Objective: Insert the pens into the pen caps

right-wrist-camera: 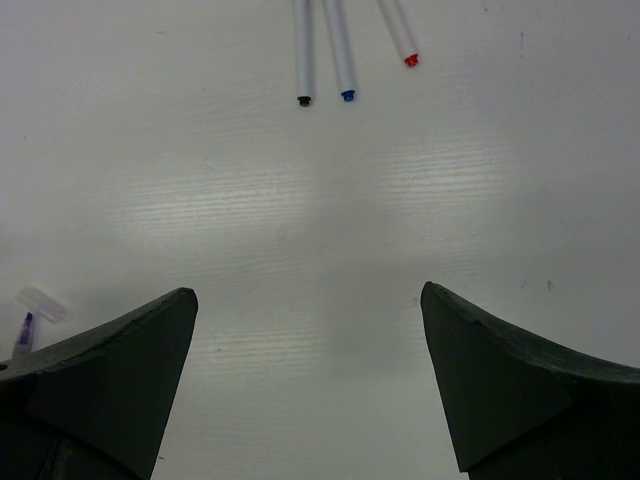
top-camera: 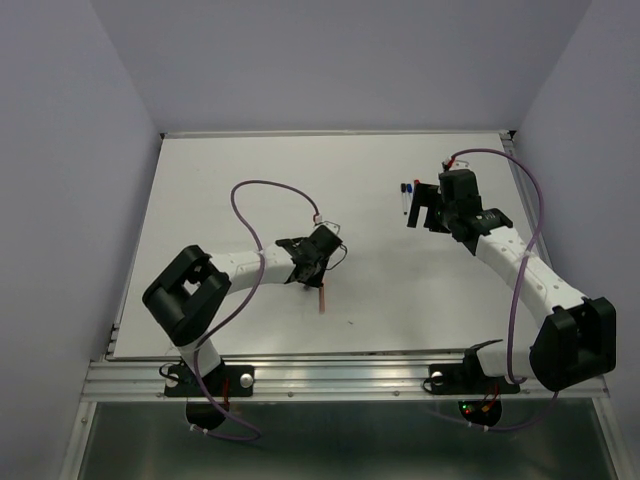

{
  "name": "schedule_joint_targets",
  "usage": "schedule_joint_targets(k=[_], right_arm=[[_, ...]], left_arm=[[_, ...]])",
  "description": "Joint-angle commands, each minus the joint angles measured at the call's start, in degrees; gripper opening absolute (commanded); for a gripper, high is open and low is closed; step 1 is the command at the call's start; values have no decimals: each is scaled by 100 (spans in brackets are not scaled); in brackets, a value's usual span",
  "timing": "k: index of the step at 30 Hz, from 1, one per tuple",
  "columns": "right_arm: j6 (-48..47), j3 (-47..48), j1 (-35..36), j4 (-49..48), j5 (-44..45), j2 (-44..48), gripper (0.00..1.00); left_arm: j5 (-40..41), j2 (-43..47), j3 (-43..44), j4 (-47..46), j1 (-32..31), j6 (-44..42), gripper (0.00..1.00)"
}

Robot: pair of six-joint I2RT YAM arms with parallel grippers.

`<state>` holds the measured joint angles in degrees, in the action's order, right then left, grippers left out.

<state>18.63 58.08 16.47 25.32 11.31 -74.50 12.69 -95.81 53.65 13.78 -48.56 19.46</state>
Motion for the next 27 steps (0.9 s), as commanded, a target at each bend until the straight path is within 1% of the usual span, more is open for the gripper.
schedule_joint_targets(k=[1,4,8,9,10,11,13,16,17,18,19,20,21,22,24,25,27], right_arm=[[-35,36,-47,-45,-15,217,100],[-44,36,-47,-45,-24,217,100],[-70,36,-47,-45,11,225,100],[-79,36,-47,-45,20,225,100],[-79,36,-47,-45,12,225,100],[-88,36,-47,-45,-15,225,100],[-114,36,-47,-54,-67,234,100],[-219,45,-47,-45,-295,269,100],[-333,45,-47,-45,-522,287,100],[-386,28,-47,-62,-646,296,100],[-413,19,-47,-89,-726,313,100],[-474,1,-47,-106,-892,322,100],[-492,-8,-47,-115,-955,322,100],[-510,-8,-47,-150,-1008,313,100],[-658,-25,84,-185,-1261,261,100],[-772,-17,224,-194,-1385,226,100],[-861,10,461,-203,-1360,120,100]], left_arm=[[190,-175,163,90,-40,-57,28],[129,-166,190,46,-66,-136,19],[269,-35,234,55,-233,-294,15],[348,9,225,55,-329,-303,12],[409,105,225,55,-365,-294,2],[471,159,234,72,-374,-277,0],[559,264,286,124,-383,-241,0],[971,361,585,572,-383,136,0],[1190,387,681,852,-383,424,0],[1288,440,882,994,-383,548,0],[1411,466,989,1395,-383,715,0],[1664,493,1112,1617,-374,1073,0],[1780,528,1226,1819,-374,1242,0],[1825,676,1384,2047,-374,1348,0],[1851,922,1411,2093,-374,1480,0],[1851,1202,1455,2181,-357,1525,0],[1825,1537,1464,2243,-278,1621,0]])
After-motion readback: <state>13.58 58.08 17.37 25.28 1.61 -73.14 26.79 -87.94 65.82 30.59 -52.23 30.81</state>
